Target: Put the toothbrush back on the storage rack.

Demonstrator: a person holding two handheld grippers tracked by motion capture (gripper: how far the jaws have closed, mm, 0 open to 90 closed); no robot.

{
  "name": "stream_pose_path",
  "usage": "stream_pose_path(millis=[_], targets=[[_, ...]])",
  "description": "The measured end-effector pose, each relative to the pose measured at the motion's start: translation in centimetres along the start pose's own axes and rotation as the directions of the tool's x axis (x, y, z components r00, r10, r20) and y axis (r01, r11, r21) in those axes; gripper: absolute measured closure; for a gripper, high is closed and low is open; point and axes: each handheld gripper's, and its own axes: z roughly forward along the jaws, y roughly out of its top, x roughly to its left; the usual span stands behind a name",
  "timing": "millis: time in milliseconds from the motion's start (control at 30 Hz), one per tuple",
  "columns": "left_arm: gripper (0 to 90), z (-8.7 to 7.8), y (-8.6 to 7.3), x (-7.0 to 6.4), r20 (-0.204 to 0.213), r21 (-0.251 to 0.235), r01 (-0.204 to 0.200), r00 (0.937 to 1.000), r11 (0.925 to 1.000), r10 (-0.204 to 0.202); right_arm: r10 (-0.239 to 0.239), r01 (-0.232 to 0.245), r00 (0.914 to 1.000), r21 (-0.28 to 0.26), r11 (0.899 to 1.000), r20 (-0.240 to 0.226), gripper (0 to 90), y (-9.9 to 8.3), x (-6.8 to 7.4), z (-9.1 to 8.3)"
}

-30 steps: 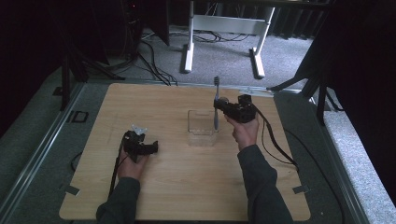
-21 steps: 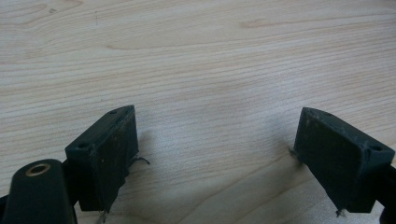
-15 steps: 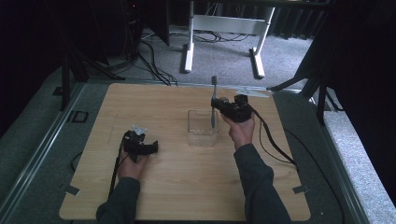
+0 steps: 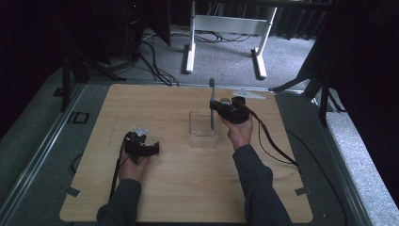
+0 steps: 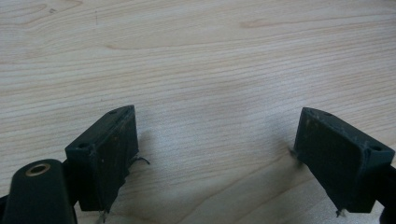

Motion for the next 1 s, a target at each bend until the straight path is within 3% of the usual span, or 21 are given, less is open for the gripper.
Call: stream_pose_path(millis=[1000], targets=[[14.0, 0.0, 0.0, 0.0, 0.000, 0.001, -0.001, 1.0000, 1.0000, 0.001, -0.099, 0.094, 0.9946, 0.112, 0.989, 0.033, 81.1, -1.4, 0.1, 1.7]])
